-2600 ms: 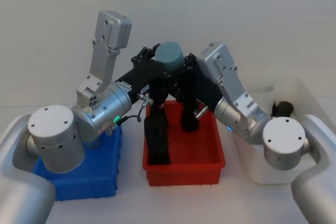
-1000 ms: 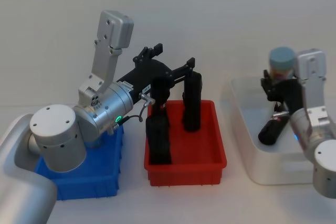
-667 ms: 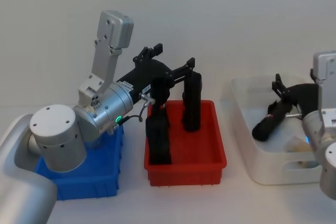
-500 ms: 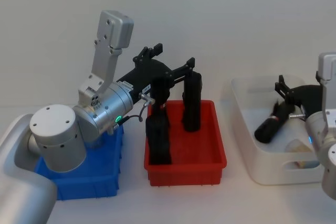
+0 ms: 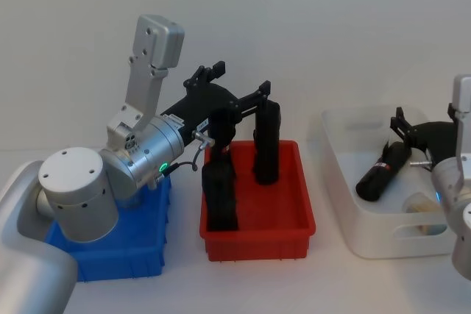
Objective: Pick the cotton swabs from the blue box and place them into the white box.
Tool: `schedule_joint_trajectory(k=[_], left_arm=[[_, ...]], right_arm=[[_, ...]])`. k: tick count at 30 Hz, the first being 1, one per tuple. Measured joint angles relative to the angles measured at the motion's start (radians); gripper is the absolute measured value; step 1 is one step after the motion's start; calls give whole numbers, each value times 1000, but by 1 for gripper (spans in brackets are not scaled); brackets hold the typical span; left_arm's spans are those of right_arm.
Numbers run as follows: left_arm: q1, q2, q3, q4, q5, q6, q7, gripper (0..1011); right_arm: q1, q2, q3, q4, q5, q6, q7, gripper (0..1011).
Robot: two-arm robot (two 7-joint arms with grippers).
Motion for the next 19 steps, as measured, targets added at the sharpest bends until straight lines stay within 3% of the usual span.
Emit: schedule_joint_trajectory(k=[19], left_arm=[[0,0,0,0,0,0,0,1003]], right_arm=[[-2,2,4,-2,10,4,-6,1001]])
